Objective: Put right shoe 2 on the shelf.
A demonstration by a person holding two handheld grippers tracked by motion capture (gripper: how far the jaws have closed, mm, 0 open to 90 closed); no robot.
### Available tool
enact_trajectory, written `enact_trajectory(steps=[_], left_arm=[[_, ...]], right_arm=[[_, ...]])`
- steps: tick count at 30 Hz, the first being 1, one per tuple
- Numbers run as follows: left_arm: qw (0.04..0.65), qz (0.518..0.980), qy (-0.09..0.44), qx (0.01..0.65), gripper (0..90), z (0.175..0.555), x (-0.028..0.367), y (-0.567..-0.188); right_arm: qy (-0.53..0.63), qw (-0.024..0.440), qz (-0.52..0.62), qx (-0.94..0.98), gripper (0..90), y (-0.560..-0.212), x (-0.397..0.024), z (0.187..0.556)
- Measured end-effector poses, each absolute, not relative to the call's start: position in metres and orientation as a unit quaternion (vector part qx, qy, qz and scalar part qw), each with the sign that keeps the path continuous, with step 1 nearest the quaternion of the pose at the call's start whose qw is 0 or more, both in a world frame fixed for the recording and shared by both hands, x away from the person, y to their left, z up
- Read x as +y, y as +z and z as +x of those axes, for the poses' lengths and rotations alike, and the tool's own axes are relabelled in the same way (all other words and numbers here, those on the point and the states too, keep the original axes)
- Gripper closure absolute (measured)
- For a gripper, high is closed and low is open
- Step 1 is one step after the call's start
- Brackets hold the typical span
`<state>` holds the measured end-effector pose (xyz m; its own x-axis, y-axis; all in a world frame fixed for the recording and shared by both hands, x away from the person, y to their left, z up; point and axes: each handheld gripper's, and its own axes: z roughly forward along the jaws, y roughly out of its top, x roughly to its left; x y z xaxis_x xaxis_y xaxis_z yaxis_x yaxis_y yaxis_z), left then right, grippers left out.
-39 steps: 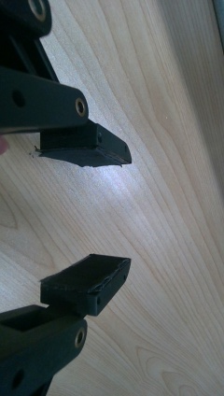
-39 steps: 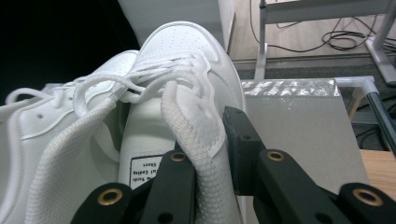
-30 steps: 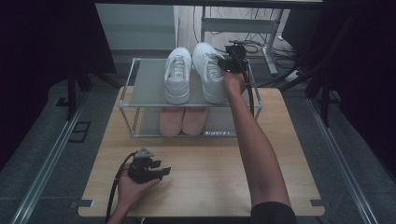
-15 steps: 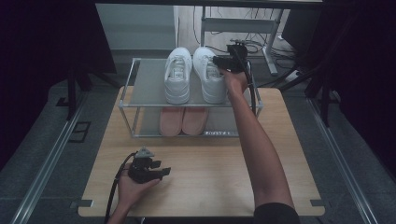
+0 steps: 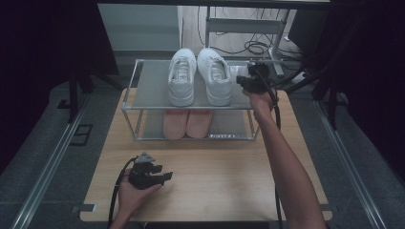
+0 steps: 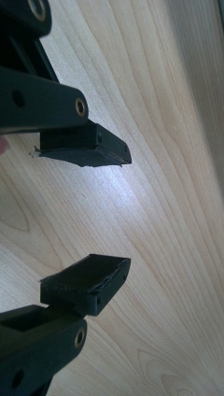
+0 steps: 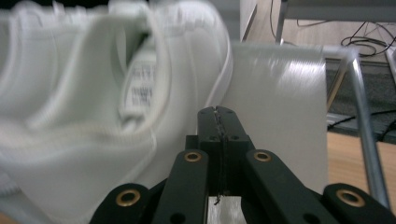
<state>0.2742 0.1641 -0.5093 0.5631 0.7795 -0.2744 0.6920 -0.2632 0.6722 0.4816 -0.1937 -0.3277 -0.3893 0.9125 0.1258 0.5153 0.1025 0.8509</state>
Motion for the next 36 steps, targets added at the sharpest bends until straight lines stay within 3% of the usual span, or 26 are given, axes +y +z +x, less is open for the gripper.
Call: enact_trajectory(steps=[5, 36], left_arm=[[0.392, 0.794, 0.058, 0.462, 44.0, 0.275, 0.165, -0.507], [0.4, 0.789, 0.062, 0.462, 44.0, 0.272, 0.17, -0.504]], right_arm=[[0.431, 0.226, 0.491, 0.722, 89.9, -0.342, -0.181, 0.476], [0.463, 0.209, 0.468, 0.723, 90.0, -0.336, -0.145, 0.458]])
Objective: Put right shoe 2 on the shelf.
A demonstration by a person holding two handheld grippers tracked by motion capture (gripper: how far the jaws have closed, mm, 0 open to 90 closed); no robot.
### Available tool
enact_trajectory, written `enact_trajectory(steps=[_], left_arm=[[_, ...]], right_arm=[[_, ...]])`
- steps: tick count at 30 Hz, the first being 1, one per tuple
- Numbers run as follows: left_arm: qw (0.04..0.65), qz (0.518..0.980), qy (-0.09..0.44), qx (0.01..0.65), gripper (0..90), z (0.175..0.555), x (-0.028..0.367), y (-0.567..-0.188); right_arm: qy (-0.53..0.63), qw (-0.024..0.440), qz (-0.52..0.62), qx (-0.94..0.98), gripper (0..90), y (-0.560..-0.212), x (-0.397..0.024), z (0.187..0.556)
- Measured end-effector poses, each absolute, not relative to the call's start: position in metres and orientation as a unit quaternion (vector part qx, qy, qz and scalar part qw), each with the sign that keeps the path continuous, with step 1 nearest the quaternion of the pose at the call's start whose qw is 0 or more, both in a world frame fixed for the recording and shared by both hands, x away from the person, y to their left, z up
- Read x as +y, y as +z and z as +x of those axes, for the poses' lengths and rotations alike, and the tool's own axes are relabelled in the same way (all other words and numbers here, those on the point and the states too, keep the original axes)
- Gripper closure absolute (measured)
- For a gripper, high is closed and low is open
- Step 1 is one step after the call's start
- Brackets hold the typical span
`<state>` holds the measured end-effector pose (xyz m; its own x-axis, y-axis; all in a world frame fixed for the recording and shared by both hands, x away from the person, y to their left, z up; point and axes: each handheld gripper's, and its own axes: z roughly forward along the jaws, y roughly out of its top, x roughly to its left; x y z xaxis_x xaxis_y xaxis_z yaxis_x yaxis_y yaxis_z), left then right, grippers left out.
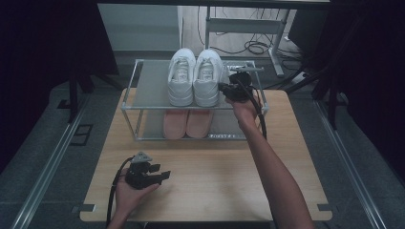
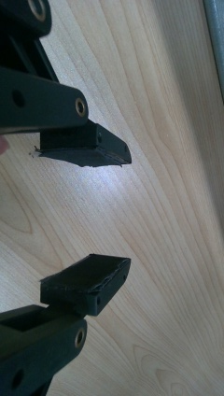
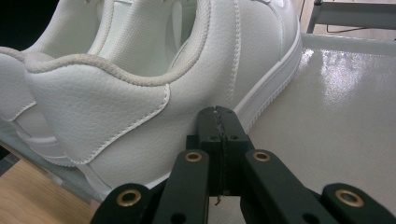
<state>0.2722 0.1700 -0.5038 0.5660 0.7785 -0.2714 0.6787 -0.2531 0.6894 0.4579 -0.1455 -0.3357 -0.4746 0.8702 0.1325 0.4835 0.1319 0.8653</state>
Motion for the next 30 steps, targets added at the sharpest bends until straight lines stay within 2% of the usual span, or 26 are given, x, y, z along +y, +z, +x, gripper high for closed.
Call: enact_trajectory(steps=[9, 18, 30], left_arm=[[0.397, 0.79, 0.062, 0.462, 44.0, 0.272, 0.169, -0.505], [0.397, 0.79, 0.063, 0.463, 44.0, 0.272, 0.167, -0.505], [0.391, 0.792, 0.064, 0.464, 44.0, 0.273, 0.165, -0.507]], right_arm=[[0.479, 0.196, 0.459, 0.722, 89.9, -0.338, -0.16, 0.45], [0.51, 0.194, 0.424, 0.723, 89.9, -0.339, -0.194, 0.411], [0.527, 0.179, 0.393, 0.732, 87.0, -0.381, -0.254, 0.35]])
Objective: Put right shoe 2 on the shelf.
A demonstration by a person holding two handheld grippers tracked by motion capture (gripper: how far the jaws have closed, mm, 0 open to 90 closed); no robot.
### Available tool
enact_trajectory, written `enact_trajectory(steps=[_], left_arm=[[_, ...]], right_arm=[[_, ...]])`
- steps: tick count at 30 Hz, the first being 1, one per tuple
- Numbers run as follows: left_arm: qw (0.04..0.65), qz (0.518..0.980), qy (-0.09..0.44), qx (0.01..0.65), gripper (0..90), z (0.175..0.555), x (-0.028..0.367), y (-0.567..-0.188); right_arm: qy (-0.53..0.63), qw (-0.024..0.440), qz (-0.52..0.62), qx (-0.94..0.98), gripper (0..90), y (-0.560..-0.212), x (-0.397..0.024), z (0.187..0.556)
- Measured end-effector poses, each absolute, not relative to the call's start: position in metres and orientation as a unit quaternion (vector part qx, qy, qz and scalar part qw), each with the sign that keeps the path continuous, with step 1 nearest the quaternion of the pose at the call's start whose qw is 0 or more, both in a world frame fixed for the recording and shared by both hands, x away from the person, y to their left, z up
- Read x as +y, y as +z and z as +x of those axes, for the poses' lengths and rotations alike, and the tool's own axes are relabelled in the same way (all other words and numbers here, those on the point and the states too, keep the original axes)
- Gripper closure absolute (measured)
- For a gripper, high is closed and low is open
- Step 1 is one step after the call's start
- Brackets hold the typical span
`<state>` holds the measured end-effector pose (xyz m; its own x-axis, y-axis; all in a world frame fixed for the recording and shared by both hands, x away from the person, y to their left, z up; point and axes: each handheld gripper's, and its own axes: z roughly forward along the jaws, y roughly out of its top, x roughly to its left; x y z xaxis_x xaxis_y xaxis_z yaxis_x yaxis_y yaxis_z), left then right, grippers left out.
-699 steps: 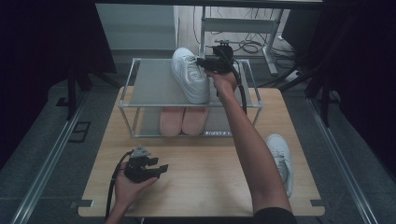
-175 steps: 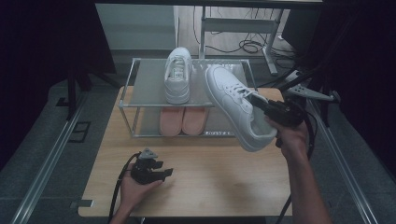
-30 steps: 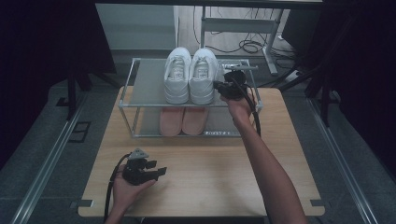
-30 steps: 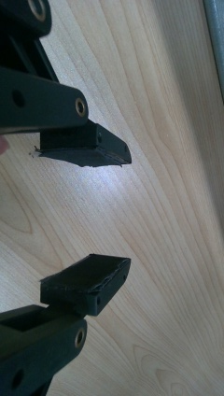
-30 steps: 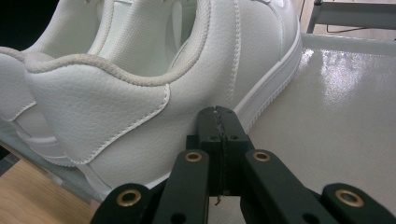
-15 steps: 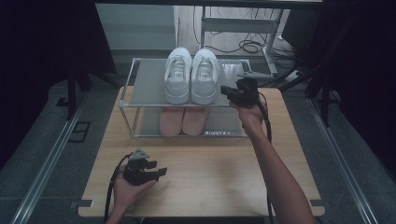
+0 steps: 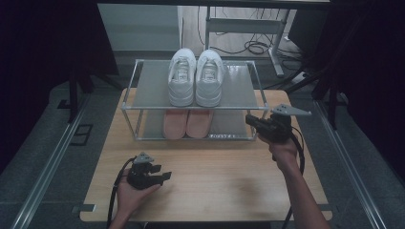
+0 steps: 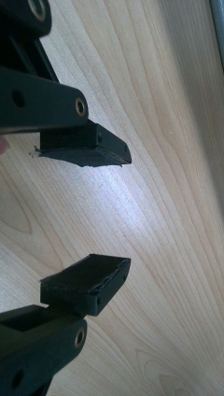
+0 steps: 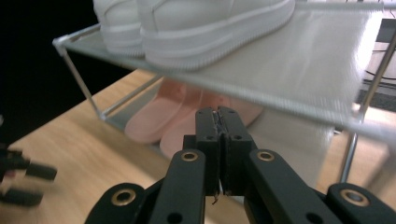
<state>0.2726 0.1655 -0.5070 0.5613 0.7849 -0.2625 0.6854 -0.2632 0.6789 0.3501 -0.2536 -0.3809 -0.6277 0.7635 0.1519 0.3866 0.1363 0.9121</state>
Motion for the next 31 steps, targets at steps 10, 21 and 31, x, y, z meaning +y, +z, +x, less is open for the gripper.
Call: enact_trajectory(steps=[10, 21, 31], left_arm=[[0.39, 0.793, 0.062, 0.463, 43.9, 0.273, 0.165, -0.508], [0.39, 0.794, 0.064, 0.462, 43.7, 0.273, 0.166, -0.508], [0.393, 0.789, 0.067, 0.468, 43.5, 0.274, 0.167, -0.506]], right_arm=[[0.51, 0.174, 0.388, 0.748, 76.1, -0.431, -0.28, 0.313], [0.496, 0.165, 0.387, 0.76, 60.2, -0.458, -0.283, 0.308], [0.505, 0.17, 0.386, 0.753, 53.2, -0.457, -0.287, 0.304]])
